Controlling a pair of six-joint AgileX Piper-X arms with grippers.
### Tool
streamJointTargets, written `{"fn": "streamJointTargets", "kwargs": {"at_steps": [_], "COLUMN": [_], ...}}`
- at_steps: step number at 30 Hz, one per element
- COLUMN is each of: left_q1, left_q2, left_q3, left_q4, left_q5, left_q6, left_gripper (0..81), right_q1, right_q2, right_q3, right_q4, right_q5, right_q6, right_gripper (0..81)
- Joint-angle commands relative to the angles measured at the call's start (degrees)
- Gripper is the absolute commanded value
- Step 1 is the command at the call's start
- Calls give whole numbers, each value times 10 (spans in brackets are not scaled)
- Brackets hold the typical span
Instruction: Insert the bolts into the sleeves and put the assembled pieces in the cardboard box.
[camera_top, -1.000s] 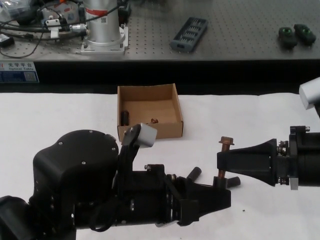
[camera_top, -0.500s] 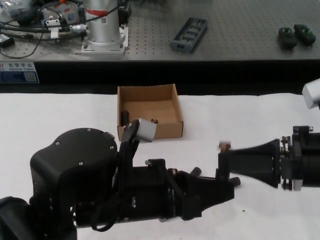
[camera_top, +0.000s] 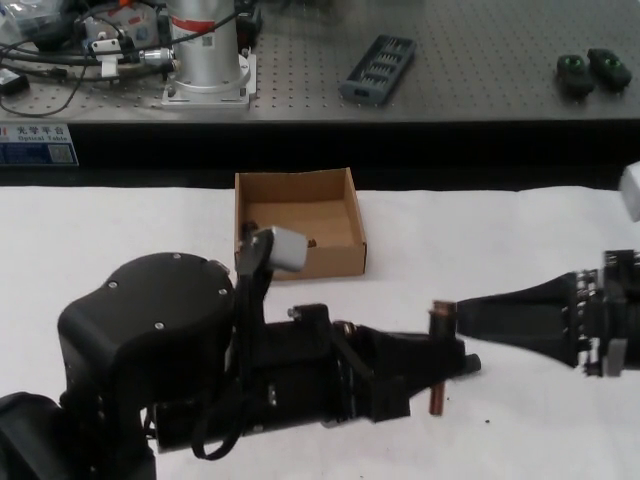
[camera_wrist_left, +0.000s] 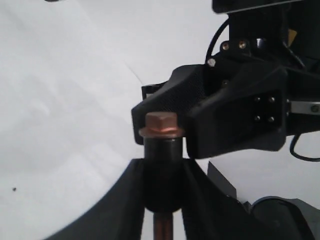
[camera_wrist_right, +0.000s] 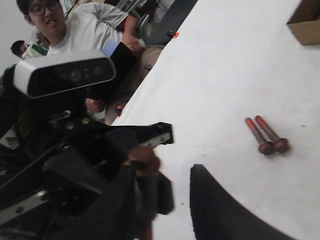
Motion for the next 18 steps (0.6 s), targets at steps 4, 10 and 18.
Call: {"fn": "streamJointTargets", "kwargs": {"at_steps": [4,10,18], "left_q1": [38,89,141], "left_q2": [-8,-8,-8], "left_q3": [-10,-13,-80], "left_q4": [-26,-17,130], "left_q5": [-15,-15,8], "left_q6": [37,63,187], "left_gripper": [6,6,6], "right_q1": [-42,-45,-43], "right_q2": [-38,-81,-86], "right_q3": [2,2,2], "right_q4": [25,122,298], "right_q5": [7,9,79], "right_q6": [4,-24,-105], "right_gripper": [268,280,242]}}
